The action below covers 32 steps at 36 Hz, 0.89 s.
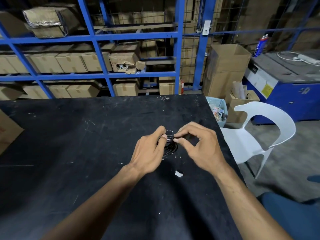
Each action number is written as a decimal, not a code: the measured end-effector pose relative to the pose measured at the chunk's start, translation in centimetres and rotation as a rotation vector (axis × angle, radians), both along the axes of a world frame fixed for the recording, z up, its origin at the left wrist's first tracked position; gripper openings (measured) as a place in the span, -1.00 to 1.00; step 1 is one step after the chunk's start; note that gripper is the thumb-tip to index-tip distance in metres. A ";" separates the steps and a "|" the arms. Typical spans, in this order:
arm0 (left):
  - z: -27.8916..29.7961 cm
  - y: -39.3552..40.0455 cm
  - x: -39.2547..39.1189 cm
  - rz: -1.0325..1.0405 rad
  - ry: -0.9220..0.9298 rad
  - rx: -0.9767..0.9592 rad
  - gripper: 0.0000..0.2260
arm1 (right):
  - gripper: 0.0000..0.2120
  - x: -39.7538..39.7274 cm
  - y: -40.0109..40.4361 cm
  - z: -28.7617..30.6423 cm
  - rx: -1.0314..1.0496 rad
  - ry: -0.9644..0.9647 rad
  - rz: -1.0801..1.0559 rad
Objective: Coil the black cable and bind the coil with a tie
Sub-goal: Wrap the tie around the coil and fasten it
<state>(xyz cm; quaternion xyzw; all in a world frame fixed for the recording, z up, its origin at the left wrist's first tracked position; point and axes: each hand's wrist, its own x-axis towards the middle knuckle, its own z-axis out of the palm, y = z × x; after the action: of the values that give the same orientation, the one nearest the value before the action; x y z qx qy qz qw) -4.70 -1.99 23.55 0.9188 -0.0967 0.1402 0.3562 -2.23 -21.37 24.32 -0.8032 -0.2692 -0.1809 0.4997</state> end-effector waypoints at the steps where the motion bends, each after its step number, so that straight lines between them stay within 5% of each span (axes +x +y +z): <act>1: 0.0 0.1 -0.1 -0.017 0.004 -0.009 -0.82 | -0.90 0.2 -0.3 0.3 -0.003 0.042 0.034; 8: 0.9 0.6 0.0 -0.133 0.020 -0.028 -0.86 | -0.89 1.3 -1.2 2.1 0.116 0.308 0.321; 17: 1.0 0.7 0.1 -0.104 0.107 -0.081 -0.68 | -0.88 1.8 -1.1 2.4 0.109 0.224 0.242; 32: 1.9 0.6 0.1 -0.132 0.079 -0.016 -0.74 | -0.88 1.7 -0.8 2.2 0.090 0.321 0.278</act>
<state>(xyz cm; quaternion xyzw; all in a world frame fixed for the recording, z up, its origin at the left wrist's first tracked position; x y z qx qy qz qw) -4.58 -1.39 25.45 0.9124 -0.1417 0.0806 0.3753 -0.49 -22.20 26.53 -0.7537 -0.2860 0.0084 0.5917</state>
